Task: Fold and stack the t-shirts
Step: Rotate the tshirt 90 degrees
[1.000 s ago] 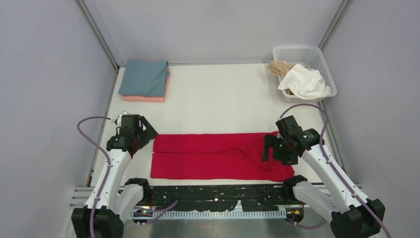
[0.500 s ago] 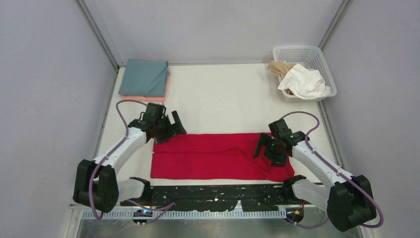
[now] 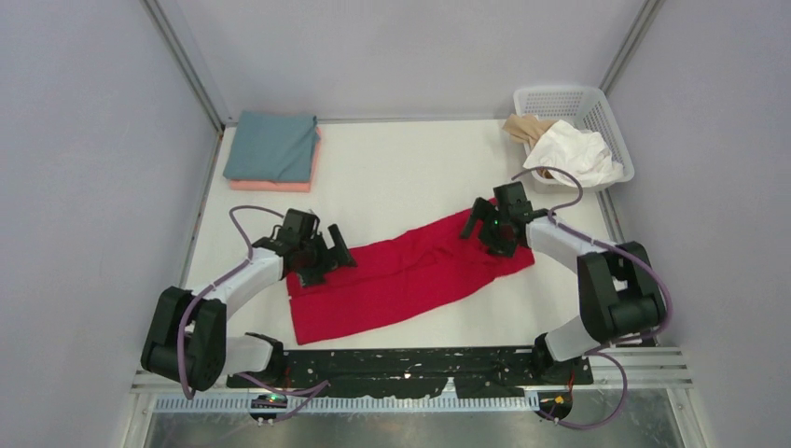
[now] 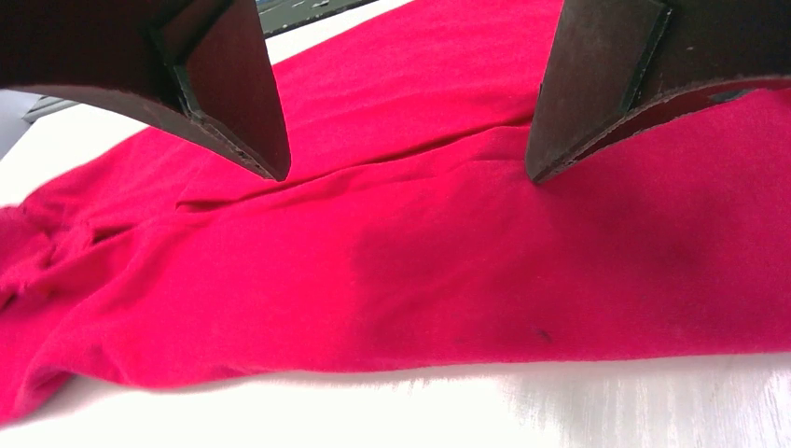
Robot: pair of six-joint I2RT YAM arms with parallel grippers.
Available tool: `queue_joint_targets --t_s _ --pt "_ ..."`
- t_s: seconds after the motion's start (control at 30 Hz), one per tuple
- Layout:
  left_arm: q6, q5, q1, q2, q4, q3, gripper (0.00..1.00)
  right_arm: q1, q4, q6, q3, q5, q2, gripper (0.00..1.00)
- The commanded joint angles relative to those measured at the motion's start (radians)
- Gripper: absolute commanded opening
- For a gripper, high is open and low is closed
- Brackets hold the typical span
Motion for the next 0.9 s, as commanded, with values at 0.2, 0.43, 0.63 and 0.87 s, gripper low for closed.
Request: queue_joint_targets --t_s 0.2,0.43,0.63,0.87 --pt "-0.474 -0.198 -0.280 -0.056 0.083 -0.113 1.00 -0.023 0.244 -0.156 0.527 -0.058 0.525 0.95" --pt "-0.831 -0.505 -0.601 -0.105 0.071 -0.087 1.00 -0.016 0.169 -0.057 0.931 -0.182 0.827 0.95" --pt "-0.934 -0.465 -0.670 0.042 0.226 -0.090 0.99 0.004 0.186 0.070 1.181 -0.192 0.987 0.95" --pt "-0.842 -0.340 -0.702 0.216 0.390 0.025 1.00 0.029 0.093 0.053 1.519 -0.176 1.149 0.95"
